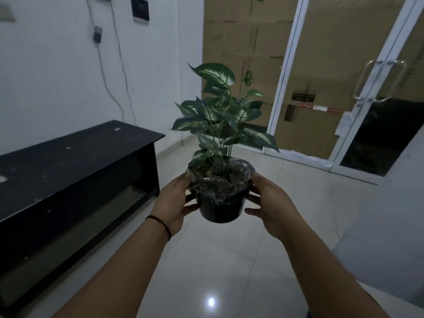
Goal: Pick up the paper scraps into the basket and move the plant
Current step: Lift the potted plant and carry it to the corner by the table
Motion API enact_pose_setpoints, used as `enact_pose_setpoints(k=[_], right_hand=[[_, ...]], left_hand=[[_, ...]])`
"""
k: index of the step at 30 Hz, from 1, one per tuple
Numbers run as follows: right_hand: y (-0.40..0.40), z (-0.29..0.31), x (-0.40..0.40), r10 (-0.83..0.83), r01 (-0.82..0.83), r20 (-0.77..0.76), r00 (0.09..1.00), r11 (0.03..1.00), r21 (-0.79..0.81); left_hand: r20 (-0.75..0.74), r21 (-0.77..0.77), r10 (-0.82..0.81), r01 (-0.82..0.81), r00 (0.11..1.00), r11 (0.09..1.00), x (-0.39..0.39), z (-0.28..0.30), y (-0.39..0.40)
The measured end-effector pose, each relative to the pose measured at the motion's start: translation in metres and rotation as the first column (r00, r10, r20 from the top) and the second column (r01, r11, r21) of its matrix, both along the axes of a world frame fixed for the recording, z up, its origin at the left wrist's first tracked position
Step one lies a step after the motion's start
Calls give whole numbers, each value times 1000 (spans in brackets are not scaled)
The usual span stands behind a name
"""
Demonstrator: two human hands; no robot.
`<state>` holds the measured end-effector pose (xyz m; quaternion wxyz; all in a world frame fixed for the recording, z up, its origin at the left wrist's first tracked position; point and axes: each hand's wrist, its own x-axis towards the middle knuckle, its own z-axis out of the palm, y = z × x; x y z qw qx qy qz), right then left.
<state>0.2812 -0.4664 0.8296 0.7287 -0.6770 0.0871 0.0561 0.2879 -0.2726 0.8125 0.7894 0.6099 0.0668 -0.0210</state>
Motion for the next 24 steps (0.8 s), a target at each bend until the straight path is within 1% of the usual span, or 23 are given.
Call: enact_pose_setpoints(k=[5, 12, 24], right_hand=[[22, 15, 9, -31, 31, 34, 999, 1000, 3], [38, 33, 22, -63, 66, 90, 994, 997, -27], [21, 31, 86, -91, 95, 71, 993, 993, -64]], left_hand=[[25, 9, -37, 37, 999, 999, 16, 21, 23], [62, -58, -73, 77, 995, 995, 33, 34, 40], [55, -20, -91, 92, 994, 996, 97, 31, 28]])
